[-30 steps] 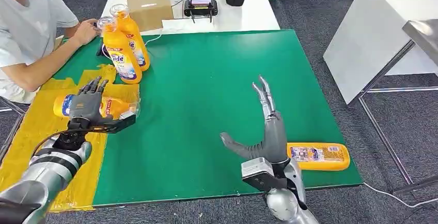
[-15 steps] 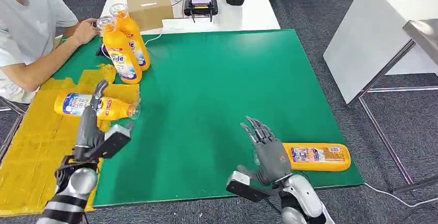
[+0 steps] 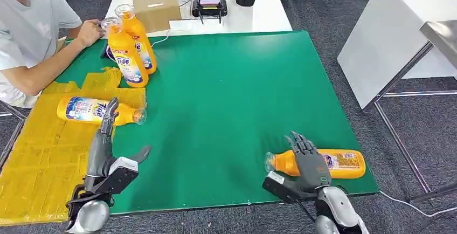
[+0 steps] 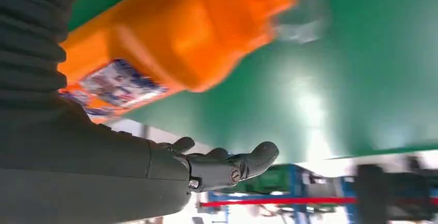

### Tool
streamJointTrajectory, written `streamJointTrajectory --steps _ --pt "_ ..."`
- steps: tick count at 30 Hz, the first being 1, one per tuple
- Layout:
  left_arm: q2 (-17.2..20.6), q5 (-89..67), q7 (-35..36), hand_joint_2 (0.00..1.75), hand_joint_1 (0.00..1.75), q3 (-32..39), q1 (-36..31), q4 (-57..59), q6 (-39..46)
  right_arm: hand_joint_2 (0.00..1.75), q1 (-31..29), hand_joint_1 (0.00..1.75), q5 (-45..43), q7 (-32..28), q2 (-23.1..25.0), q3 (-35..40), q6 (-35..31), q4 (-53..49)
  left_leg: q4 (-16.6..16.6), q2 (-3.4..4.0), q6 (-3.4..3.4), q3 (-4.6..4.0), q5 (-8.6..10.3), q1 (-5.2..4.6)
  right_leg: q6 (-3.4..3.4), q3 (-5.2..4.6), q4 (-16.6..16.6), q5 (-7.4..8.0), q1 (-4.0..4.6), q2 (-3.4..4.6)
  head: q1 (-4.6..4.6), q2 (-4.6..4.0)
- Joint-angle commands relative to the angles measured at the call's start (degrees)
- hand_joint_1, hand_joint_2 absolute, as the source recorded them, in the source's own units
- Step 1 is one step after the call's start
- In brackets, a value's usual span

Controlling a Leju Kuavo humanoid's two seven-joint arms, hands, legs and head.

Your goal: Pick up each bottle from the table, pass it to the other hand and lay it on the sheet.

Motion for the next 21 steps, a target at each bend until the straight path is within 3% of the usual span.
streamJointTrajectory --steps 1,13,21 --pt "-2.6 2.6 -0.6 1.75 0.00 -2.0 0.5 2.0 -0.3 1.75 -2.3 0.00 0.7 0.7 1.5 -8.7 -1.2 10.6 -0.1 -0.19 -0.06 0.23 -0.07 0.07 -0.08 0.27 -0.1 -0.06 0.02 0.19 0.00 0.00" --pt "-4.5 4.7 -0.8 1.75 0.00 -3.6 -1.1 3.0 -1.2 1.75 -6.6 0.00 13.9 9.6 2.1 -11.2 -1.5 21.1 -0.1 -0.22 -0.06 0.36 -0.10 0.16 -0.09 0.40 -0.1 -0.08 0.08 0.27 -0.02 0.00" --pt "-4.5 5.0 -0.8 1.75 0.00 -4.4 -2.0 3.8 -1.7 1.75 -8.0 0.00 16.3 11.3 2.2 -11.5 -0.1 25.4 -0.1 -0.35 -0.08 0.52 -0.05 0.18 -0.12 0.56 -0.2 -0.07 0.10 0.16 0.00 0.00"
